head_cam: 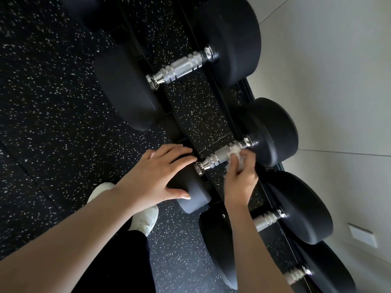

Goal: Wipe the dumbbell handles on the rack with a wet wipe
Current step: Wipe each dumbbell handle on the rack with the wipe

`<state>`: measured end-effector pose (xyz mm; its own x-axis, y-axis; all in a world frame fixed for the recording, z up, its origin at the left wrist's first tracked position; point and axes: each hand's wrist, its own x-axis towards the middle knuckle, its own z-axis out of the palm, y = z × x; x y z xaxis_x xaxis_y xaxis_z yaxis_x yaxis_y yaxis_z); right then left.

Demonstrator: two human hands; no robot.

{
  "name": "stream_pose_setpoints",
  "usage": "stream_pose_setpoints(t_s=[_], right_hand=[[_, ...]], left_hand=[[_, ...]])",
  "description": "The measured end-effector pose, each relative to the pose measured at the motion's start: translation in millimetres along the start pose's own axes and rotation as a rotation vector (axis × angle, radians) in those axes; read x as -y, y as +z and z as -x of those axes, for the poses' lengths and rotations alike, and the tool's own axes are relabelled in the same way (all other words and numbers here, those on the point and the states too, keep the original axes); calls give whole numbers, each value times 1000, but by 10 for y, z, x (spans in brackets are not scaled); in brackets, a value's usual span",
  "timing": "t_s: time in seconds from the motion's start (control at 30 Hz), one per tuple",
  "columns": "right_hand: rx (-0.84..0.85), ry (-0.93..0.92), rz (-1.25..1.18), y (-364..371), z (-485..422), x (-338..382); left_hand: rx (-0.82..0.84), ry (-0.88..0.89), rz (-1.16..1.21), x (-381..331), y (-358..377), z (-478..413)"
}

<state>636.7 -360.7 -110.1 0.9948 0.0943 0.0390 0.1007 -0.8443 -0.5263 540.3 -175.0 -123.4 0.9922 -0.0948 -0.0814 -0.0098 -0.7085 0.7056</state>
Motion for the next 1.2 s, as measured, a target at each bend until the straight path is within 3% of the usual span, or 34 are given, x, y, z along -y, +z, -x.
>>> stream_pose_setpoints(t_s=[0.13, 0.5, 0.73, 1.0, 1.2], right_hand=[[41, 47, -105, -18, -1, -41], [-414, 272, -256, 238, -184, 7], [-249, 263, -335, 170, -72, -56], [-413, 457, -415, 256, -179, 35], [-211, 448, -451, 168, 4, -7]], left_hand=[[31, -7, 5, -1, 4, 7], [112, -48, -3, -30, -55, -2], [113, -58, 2, -40, -64, -7], [106, -50, 21, -18, -54, -6], [127, -65, 3, -41, -76, -9]])
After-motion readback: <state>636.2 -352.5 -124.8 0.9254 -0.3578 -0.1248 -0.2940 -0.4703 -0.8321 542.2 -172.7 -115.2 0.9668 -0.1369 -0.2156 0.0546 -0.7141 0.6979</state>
